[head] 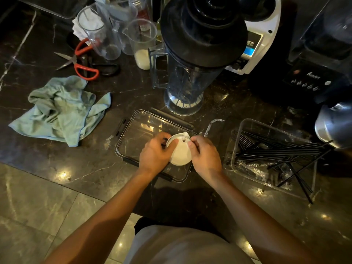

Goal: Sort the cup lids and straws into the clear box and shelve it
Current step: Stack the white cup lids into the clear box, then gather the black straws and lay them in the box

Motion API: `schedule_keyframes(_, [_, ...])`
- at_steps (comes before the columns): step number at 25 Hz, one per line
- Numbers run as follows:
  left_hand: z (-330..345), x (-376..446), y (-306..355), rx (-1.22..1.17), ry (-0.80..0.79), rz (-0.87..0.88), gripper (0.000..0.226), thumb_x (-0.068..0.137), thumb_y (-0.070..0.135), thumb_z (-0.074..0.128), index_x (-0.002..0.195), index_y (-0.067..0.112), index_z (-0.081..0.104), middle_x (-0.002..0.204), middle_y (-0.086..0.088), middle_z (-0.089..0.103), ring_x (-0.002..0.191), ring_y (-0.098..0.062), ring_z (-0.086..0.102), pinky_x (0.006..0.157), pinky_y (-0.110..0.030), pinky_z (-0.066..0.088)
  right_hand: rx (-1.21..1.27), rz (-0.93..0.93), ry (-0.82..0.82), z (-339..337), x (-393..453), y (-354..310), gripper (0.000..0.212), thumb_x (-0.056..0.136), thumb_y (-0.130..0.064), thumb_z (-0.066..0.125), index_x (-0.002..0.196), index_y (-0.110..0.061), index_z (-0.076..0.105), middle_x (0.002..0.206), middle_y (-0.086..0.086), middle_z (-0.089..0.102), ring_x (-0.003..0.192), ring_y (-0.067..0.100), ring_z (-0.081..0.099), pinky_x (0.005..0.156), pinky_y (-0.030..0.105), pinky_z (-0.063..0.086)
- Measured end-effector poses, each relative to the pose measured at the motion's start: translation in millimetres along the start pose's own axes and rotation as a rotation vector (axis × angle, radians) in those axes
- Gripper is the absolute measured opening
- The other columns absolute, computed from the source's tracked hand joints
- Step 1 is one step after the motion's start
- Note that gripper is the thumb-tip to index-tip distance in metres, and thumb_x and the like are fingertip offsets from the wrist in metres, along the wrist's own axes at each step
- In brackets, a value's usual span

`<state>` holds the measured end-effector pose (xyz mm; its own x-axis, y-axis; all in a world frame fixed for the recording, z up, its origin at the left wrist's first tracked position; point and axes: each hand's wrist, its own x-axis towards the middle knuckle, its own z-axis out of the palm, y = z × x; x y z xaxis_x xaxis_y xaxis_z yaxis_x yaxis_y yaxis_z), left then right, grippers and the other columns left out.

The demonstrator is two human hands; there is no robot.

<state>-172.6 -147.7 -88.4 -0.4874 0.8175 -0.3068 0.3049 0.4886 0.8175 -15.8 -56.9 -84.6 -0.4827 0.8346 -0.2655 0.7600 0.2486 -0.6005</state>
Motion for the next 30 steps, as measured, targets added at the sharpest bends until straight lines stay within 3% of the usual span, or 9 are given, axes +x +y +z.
schedule_keyframes(3, [0, -3, 1, -0.048, 0.019, 0.047, 0.05, 0.087, 0.062, 0.059, 0.115, 0.021, 0.069, 0.104, 0.01, 0.075, 0.097, -0.005, 0.071, 0.079, -0.041, 0.063, -0.102, -0.049, 0.03, 2, -2, -1, 0.024, 0.107, -0.03, 0.049, 0.121, -0.017, 0.064, 0.115, 0.003, 0.064, 0.101, 0.018, 0.063, 0.073, 0.031, 0.049])
schedule_keyframes(9, [1, -3, 2, -0.051, 0.02, 0.052, 0.034, 0.093, 0.044, 0.067, 0.115, 0.018, 0.07, 0.105, 0.009, 0.073, 0.098, -0.003, 0.07, 0.08, -0.038, 0.063, -0.038, -0.014, 0.071, 2, -4, -3, 0.024, 0.105, -0.03, 0.051, 0.12, -0.017, 0.066, 0.114, 0.001, 0.063, 0.098, 0.016, 0.064, 0.074, 0.033, 0.053])
schedule_keyframes(15, [1, -1, 4, -0.053, 0.02, 0.004, 0.051, 0.084, 0.064, 0.059, 0.114, 0.024, 0.071, 0.1, 0.012, 0.076, 0.091, -0.001, 0.072, 0.076, -0.04, 0.064, -0.031, 0.003, 0.056, 3, -4, -2, 0.025, 0.106, -0.035, 0.05, 0.115, -0.019, 0.067, 0.109, -0.001, 0.064, 0.093, 0.014, 0.062, 0.073, 0.034, 0.051])
schedule_keyframes(22, [-2, 3, 1, -0.033, -0.001, 0.003, 0.033, 0.091, 0.05, 0.068, 0.115, 0.027, 0.071, 0.102, 0.012, 0.074, 0.094, -0.001, 0.07, 0.08, -0.041, 0.063, 0.125, 0.09, 0.024, 6, -7, 1, 0.016, 0.104, -0.036, 0.055, 0.108, -0.023, 0.063, 0.103, -0.007, 0.061, 0.09, 0.006, 0.059, 0.061, 0.012, 0.038])
schedule_keyframes(25, [-2, 3, 1, -0.016, 0.0, 0.001, 0.037, 0.087, 0.058, 0.065, 0.112, 0.032, 0.071, 0.1, 0.014, 0.073, 0.093, -0.001, 0.07, 0.079, -0.043, 0.063, 0.191, 0.127, -0.014, 5, -3, 3, 0.014, 0.104, -0.036, 0.057, 0.108, -0.024, 0.062, 0.103, -0.006, 0.063, 0.091, 0.007, 0.061, 0.059, 0.013, 0.042])
schedule_keyframes(30, [-4, 14, 8, 0.048, -0.035, -0.1, 0.055, 0.078, 0.073, 0.061, 0.116, 0.034, 0.068, 0.104, 0.012, 0.075, 0.098, -0.01, 0.072, 0.085, -0.048, 0.06, 0.151, 0.148, -0.027, -3, 2, -6, 0.018, 0.104, -0.038, 0.056, 0.112, -0.023, 0.062, 0.106, -0.007, 0.064, 0.096, 0.009, 0.061, 0.071, 0.024, 0.052])
